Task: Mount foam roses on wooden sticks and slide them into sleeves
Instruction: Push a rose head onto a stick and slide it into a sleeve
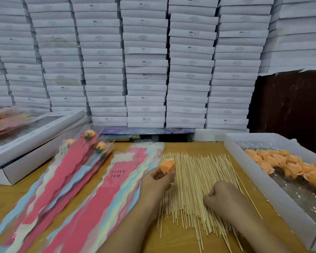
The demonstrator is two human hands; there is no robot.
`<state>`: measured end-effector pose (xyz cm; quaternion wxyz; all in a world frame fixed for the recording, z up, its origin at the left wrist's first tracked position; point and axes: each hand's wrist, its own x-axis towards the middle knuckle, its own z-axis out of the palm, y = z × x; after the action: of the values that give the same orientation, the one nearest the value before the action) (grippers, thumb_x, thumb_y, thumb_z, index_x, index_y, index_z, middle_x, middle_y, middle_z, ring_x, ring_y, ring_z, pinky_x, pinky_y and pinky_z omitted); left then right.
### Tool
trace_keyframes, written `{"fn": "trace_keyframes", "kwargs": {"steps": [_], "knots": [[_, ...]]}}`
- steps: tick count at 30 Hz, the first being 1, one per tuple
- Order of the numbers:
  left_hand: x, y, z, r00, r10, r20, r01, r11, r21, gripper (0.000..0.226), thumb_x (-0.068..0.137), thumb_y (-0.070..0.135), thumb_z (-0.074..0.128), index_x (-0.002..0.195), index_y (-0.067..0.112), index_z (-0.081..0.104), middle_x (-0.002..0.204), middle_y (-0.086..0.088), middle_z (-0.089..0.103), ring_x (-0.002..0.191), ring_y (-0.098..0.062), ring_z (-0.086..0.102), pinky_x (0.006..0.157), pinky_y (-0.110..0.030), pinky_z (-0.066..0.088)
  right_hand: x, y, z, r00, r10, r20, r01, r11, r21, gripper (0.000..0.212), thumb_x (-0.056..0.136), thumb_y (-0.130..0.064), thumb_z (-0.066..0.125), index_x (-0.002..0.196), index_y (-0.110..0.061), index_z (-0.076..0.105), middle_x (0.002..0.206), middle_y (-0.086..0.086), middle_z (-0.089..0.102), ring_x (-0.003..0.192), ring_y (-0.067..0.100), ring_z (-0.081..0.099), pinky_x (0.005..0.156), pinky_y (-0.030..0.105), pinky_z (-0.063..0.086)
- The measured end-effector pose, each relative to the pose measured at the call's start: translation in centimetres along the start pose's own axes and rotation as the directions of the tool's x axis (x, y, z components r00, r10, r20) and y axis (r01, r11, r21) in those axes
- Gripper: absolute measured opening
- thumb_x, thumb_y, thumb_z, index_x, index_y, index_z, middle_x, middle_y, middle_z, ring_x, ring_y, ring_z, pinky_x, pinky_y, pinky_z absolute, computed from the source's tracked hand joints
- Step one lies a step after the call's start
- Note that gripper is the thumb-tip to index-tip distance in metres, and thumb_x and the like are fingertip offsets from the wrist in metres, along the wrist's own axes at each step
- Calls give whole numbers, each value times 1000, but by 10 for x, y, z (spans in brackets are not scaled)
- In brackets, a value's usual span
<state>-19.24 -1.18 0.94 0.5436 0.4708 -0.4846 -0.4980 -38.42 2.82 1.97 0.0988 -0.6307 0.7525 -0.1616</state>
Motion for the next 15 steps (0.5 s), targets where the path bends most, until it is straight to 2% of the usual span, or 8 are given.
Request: {"fn": "trace_keyframes", "kwargs": {"steps": [3,7,11,13,15], "knots": [[-1,5,-4,997,-78,27,81,989,-127,11,88,21,77,96,14,78,85,0,77,77,-10,73,72,-22,58,-1,-1,-3,1000,13,23,-13,1000,1,43,81,-24,61,47,-21,35,43,-6,26,43,16,30,48,26,23],[0,8,-6,984,-154,89,172,948,-268,16,88,14,76,100,5,75,88,-6,72,83,-17,69,80,-26,59,1,2,-5,999,10,43,-12,999,45,41,80,-24,62,48,-21,37,42,-6,28,41,15,30,48,24,26],[1,12,-9,970,-193,145,236,883,-405,24,82,15,77,105,6,74,94,-8,73,83,-15,69,76,-24,58,3,7,-10,999,-36,3,33,951,307,40,82,-22,63,47,-21,45,45,-4,40,43,15,38,57,20,45],[3,13,-12,968,-192,162,247,853,-460,30,75,18,78,102,6,73,92,-8,74,82,-15,70,73,-22,59,3,10,-18,999,-30,-35,43,892,449,37,82,-20,65,48,-13,52,46,-4,53,41,13,46,53,19,45],[5,14,-16,968,-188,168,249,822,-512,30,69,17,78,96,4,72,86,-8,74,77,-14,72,66,-21,60,2,11,-26,999,-24,-37,41,795,605,23,83,-14,66,62,-8,68,60,2,71,46,10,60,48,22,47]]}}
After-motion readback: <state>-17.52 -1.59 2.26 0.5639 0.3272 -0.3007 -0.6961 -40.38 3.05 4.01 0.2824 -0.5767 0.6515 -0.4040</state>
